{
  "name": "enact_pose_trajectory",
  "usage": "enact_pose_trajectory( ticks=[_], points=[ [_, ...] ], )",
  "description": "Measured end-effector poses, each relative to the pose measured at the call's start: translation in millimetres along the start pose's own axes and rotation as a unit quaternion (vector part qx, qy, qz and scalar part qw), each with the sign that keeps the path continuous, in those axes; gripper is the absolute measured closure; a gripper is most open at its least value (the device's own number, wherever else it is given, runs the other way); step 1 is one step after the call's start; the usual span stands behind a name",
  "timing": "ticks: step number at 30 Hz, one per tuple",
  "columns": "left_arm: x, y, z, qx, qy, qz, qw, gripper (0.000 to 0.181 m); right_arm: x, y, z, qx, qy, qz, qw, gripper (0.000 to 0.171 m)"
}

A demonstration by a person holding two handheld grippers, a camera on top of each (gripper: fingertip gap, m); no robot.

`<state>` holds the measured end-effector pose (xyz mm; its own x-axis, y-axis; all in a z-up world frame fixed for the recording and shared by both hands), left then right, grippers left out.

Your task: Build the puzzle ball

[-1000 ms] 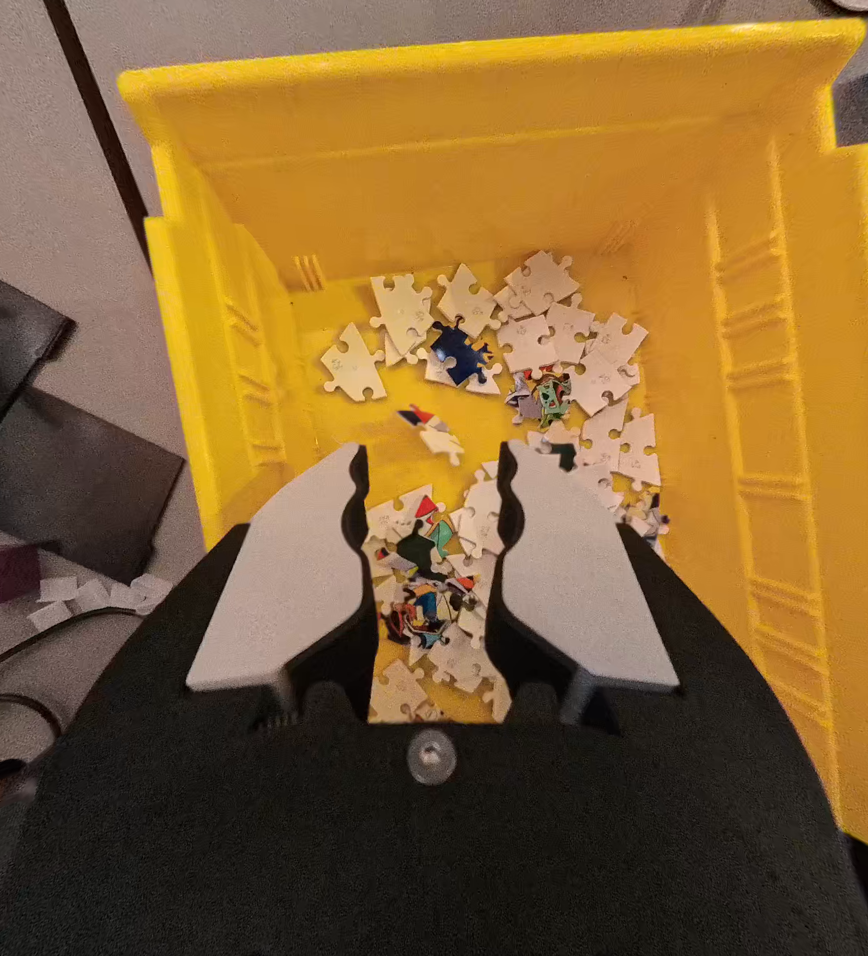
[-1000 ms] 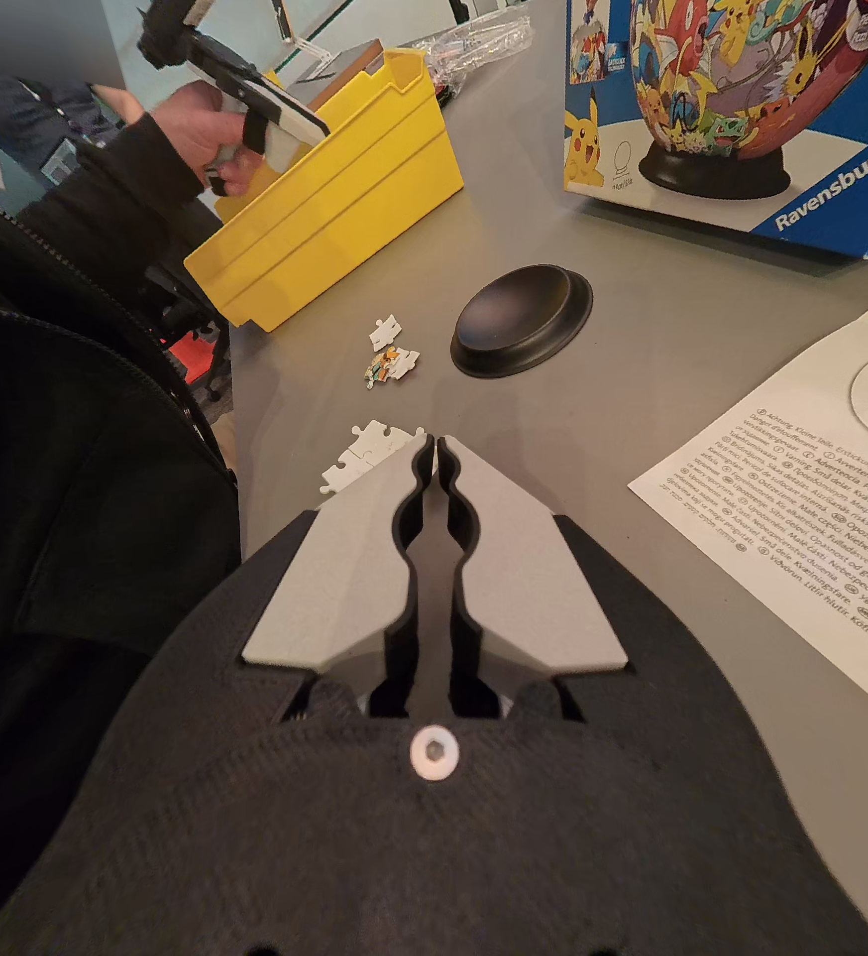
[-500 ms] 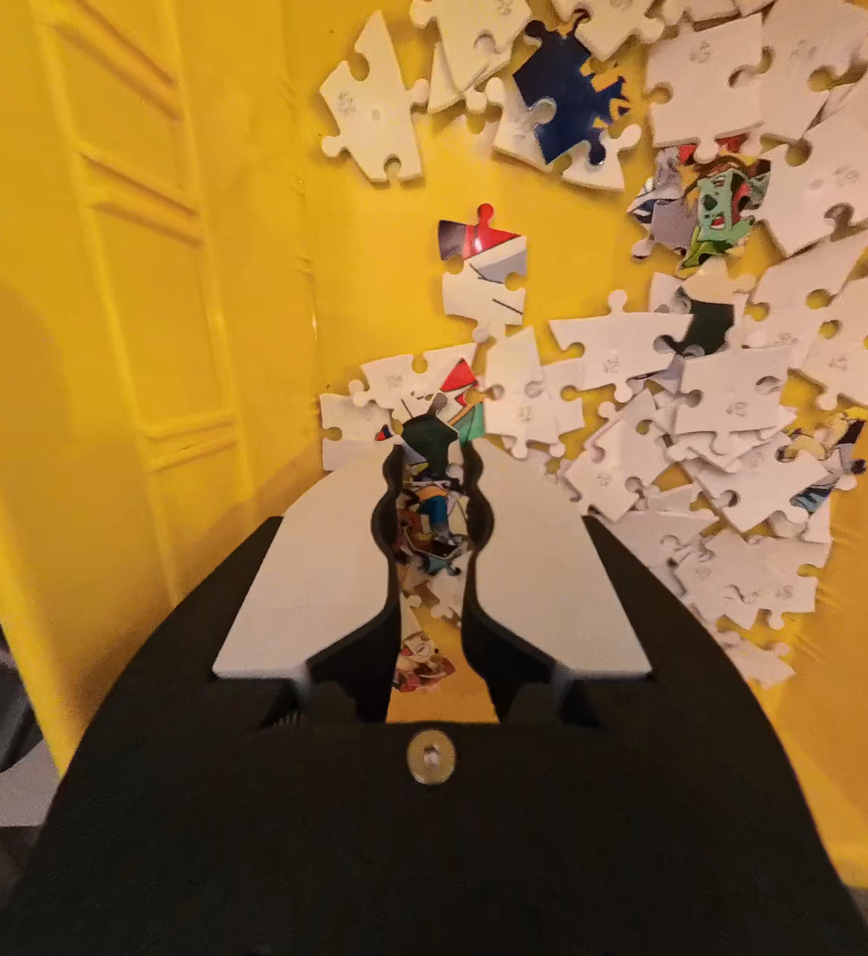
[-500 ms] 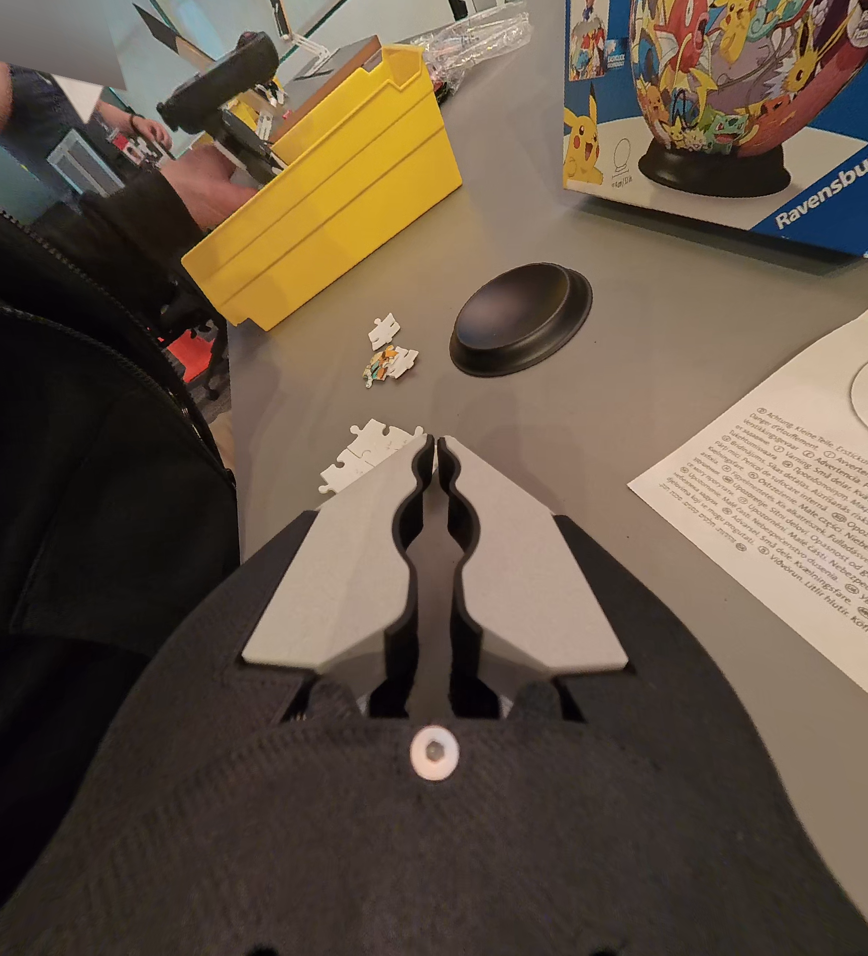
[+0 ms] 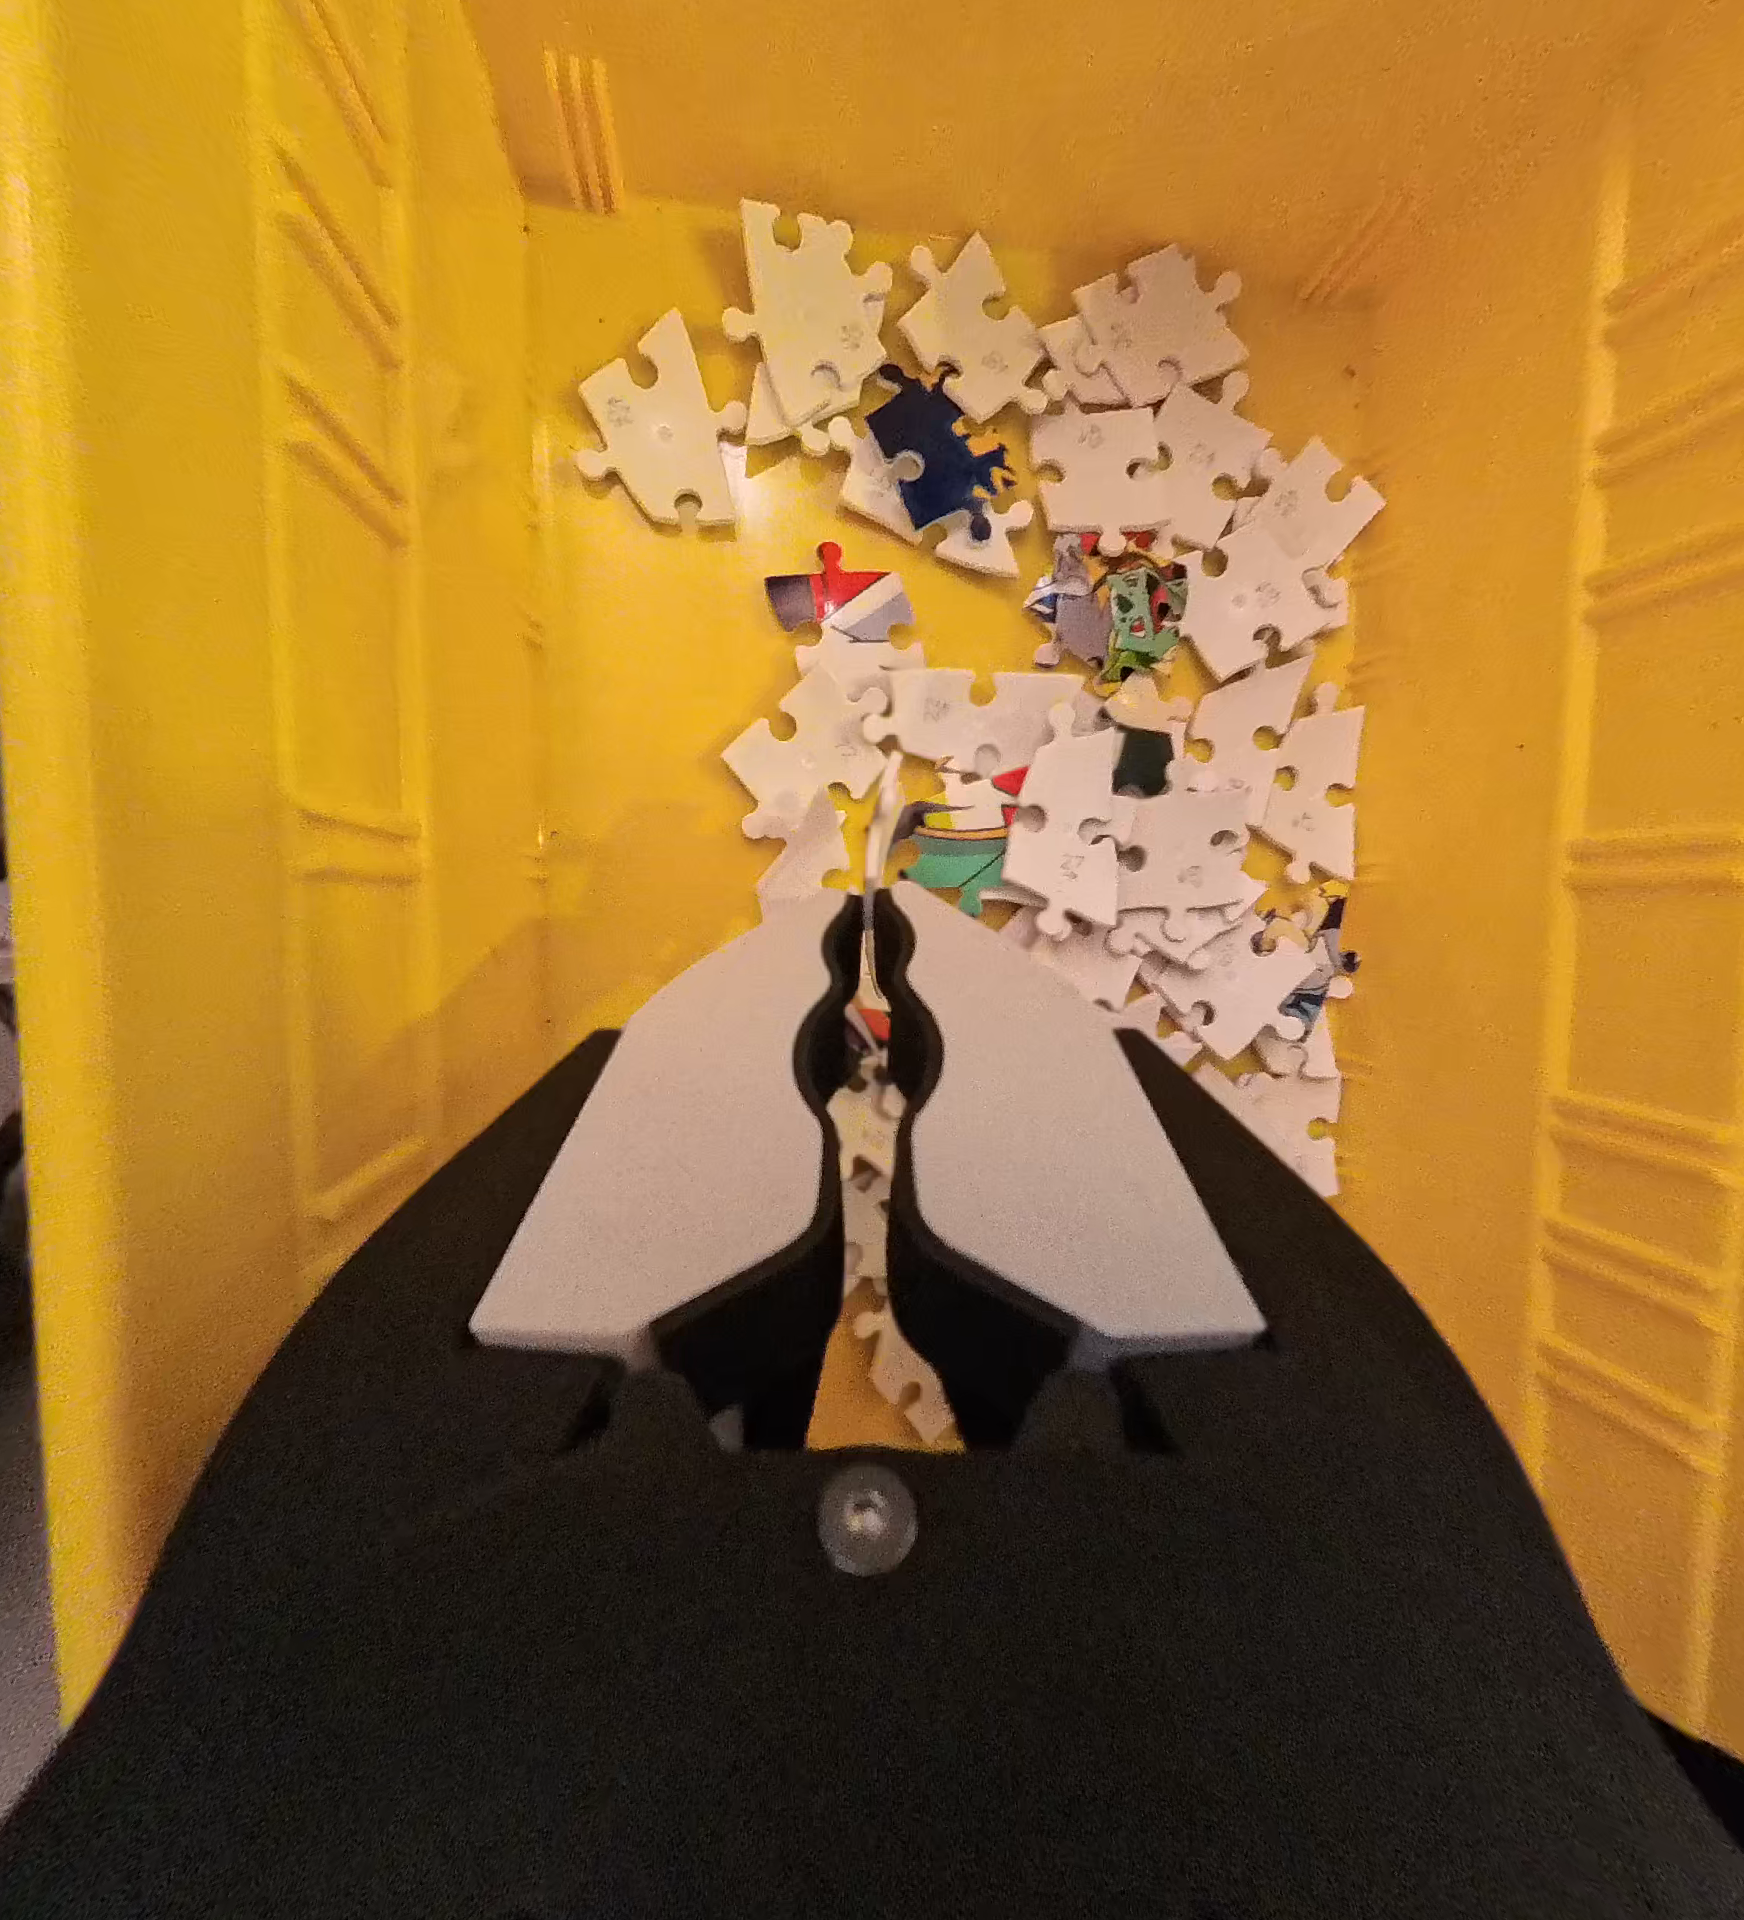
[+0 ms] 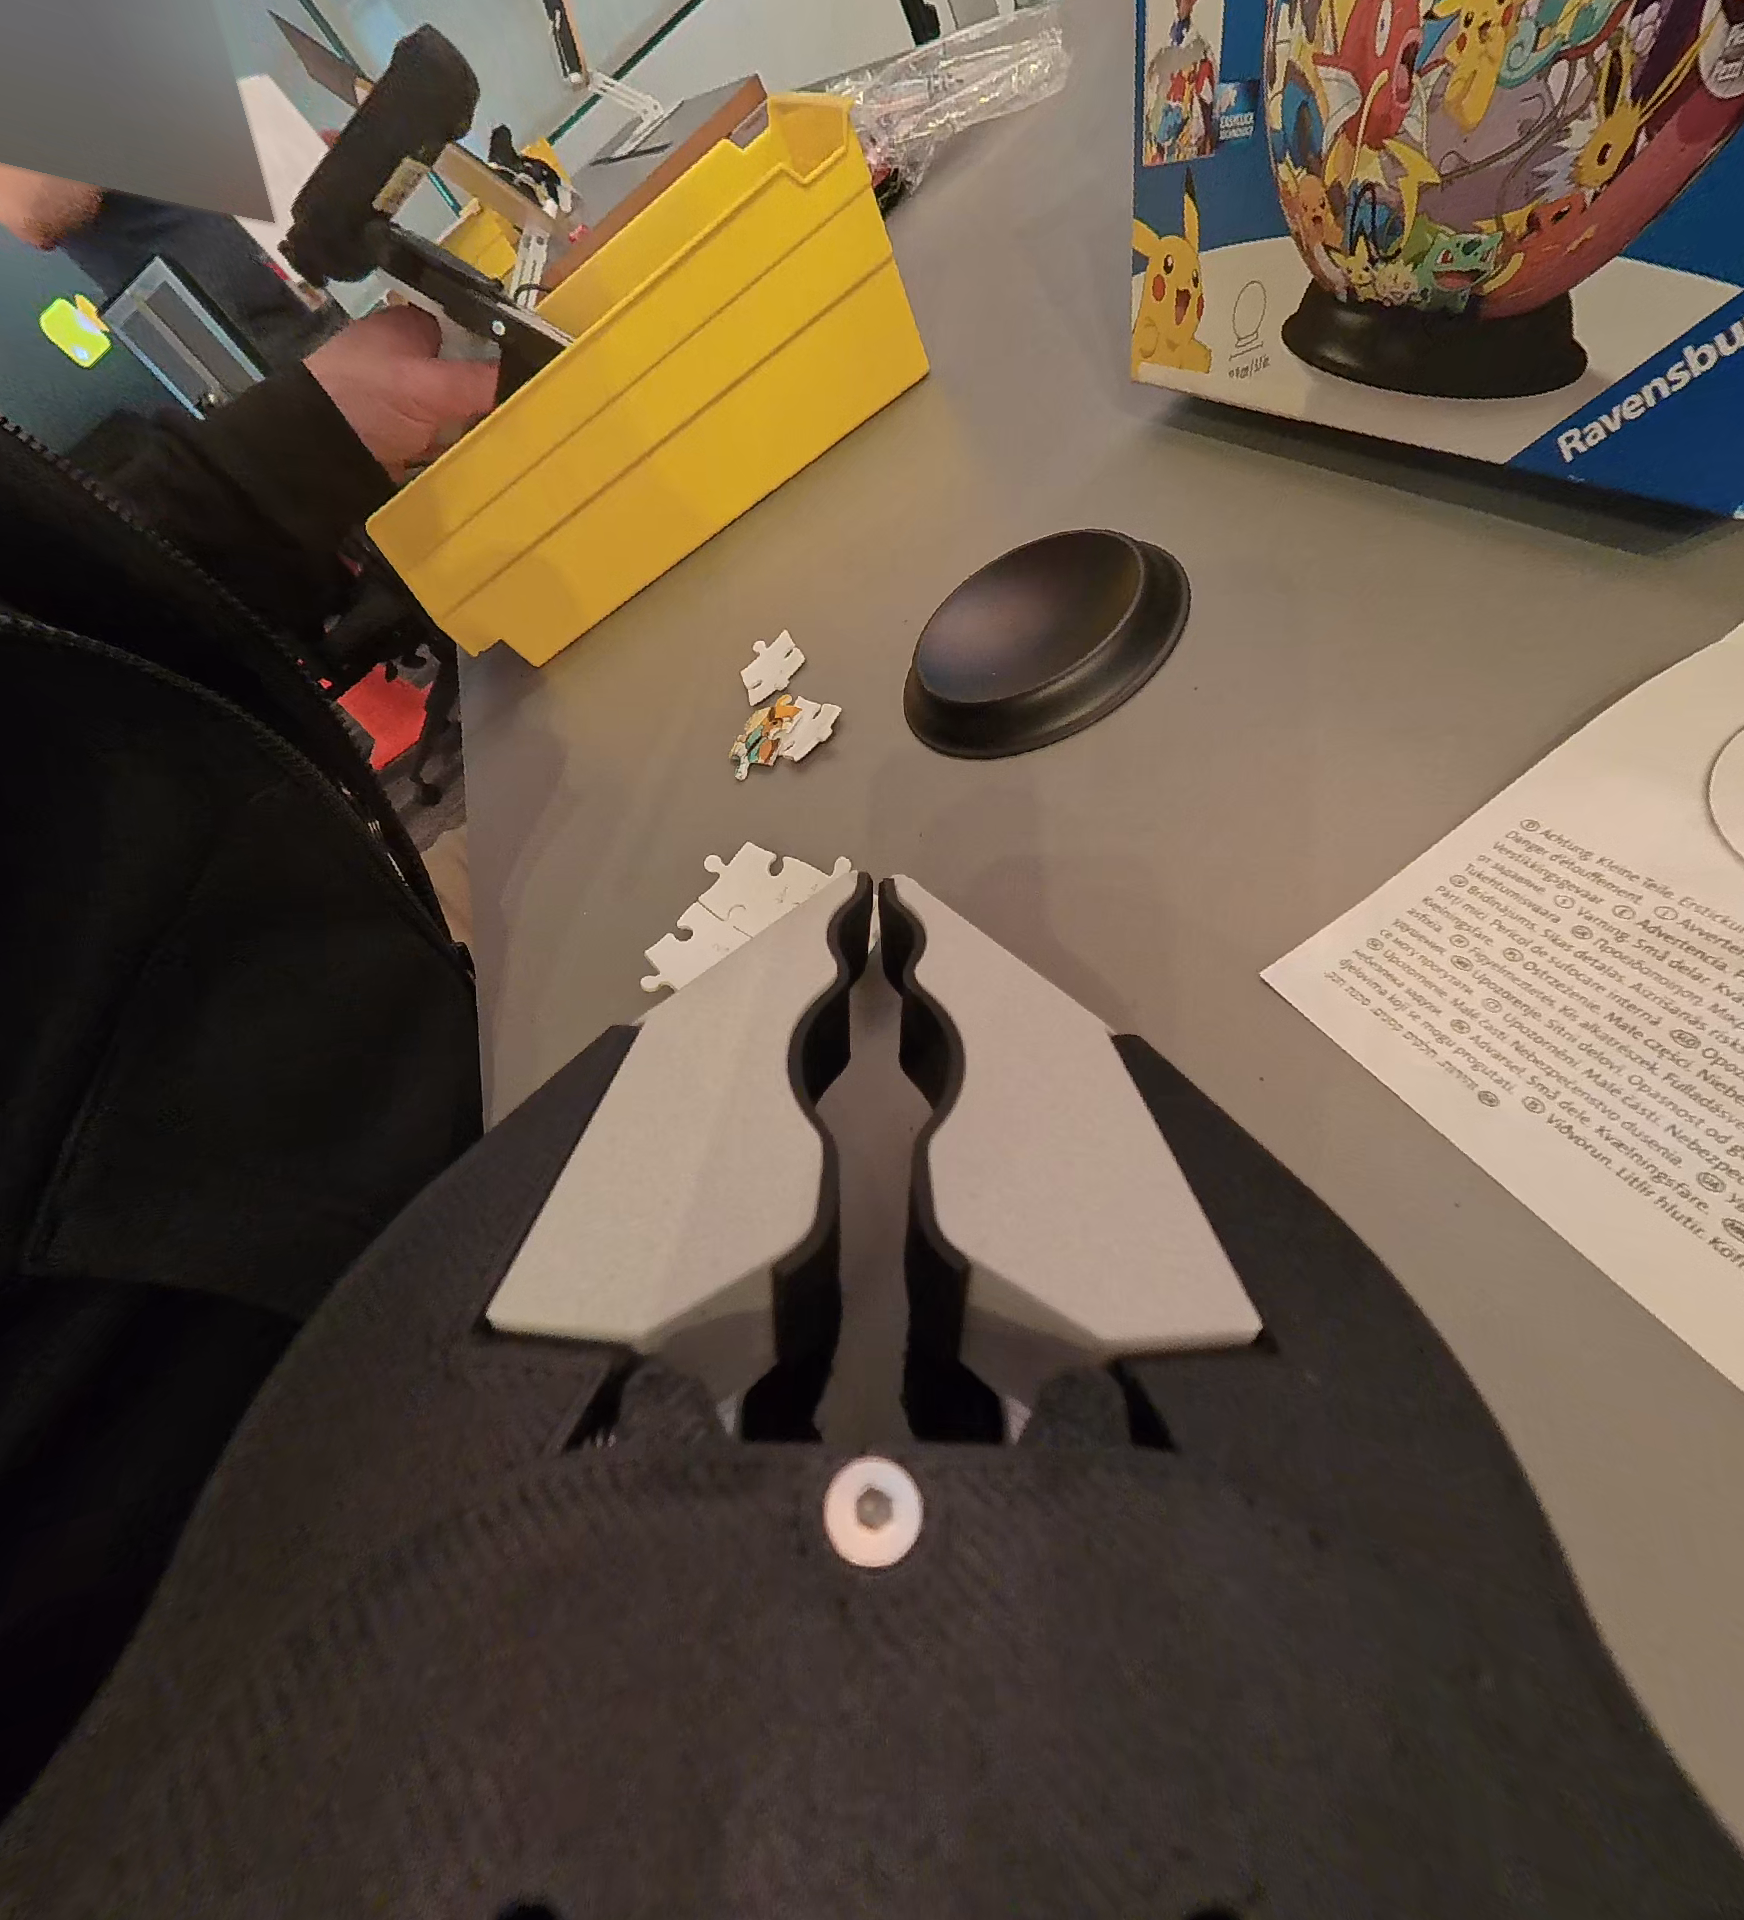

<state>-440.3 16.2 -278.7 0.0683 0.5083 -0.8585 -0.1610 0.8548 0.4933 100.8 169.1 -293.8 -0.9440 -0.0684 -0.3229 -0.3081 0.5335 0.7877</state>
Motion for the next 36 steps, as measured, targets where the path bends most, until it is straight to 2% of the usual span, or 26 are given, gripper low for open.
enact_pose_trajectory(
  ticks=[4, 9, 13, 16, 17, 20, 25, 28, 31, 35, 36],
  points=[
    [-2, 2, 1, -0.048, -0.064, 0.032, 0.996, 0.179, 0, 0, 0, 0.0, 0.0, 0.0, 1.0, 0.171],
    [2, 3, -5, -0.056, -0.052, 0.023, 0.997, 0.179, 0, 0, 0, 0.0, 0.001, 0.001, 1.0, 0.171],
    [11, 6, -10, -0.031, 0.008, -0.003, 0.999, 0.173, 0, 0, 0, 0.0, 0.001, 0.001, 1.0, 0.171],
    [14, 7, -13, -0.007, 0.061, -0.027, 0.998, 0.146, 0, 0, 0, 0.0, 0.0, 0.0, 1.0, 0.171],
    [13, 8, -13, -0.005, 0.068, -0.026, 0.997, 0.146, 0, 0, 0, 0.0, 0.0, 0.0, 1.0, 0.171],
    [8, 8, -9, 0.011, 0.076, -0.017, 0.997, 0.148, 0, 0, 0, 0.0, 0.0, 0.001, 1.0, 0.171],
    [11, 5, 15, 0.085, 0.023, -0.037, 0.995, 0.159, 0, 0, 0, 0.001, 0.0, -0.002, 1.0, 0.171],
    [21, 0, 20, 0.126, 0.05, -0.075, 0.988, 0.157, 1, 0, 0, 0.0, -0.001, -0.003, 1.0, 0.171],
    [26, 0, 22, 0.123, 0.044, -0.075, 0.989, 0.158, 1, 0, 0, 0.001, -0.002, -0.003, 1.0, 0.171],
    [27, 2, 18, 0.121, 0.055, -0.067, 0.989, 0.181, 1, 0, 1, 0.001, -0.002, -0.004, 1.0, 0.171],
    [26, 3, 17, 0.119, 0.056, -0.065, 0.989, 0.181, 1, 0, 1, 0.001, -0.002, -0.004, 1.0, 0.171]
  ],
)
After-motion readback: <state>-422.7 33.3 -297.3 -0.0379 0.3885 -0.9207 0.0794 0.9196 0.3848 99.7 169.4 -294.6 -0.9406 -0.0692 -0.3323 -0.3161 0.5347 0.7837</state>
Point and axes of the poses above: each gripper's, where its closed fingertips meet, x out along the fingers, y out of its top, z = x × y across the jaws, the point moved 8 cm from there along -x, back along the fingers, and after that the axes turned 3 degrees about x, right-handed, at the moved point
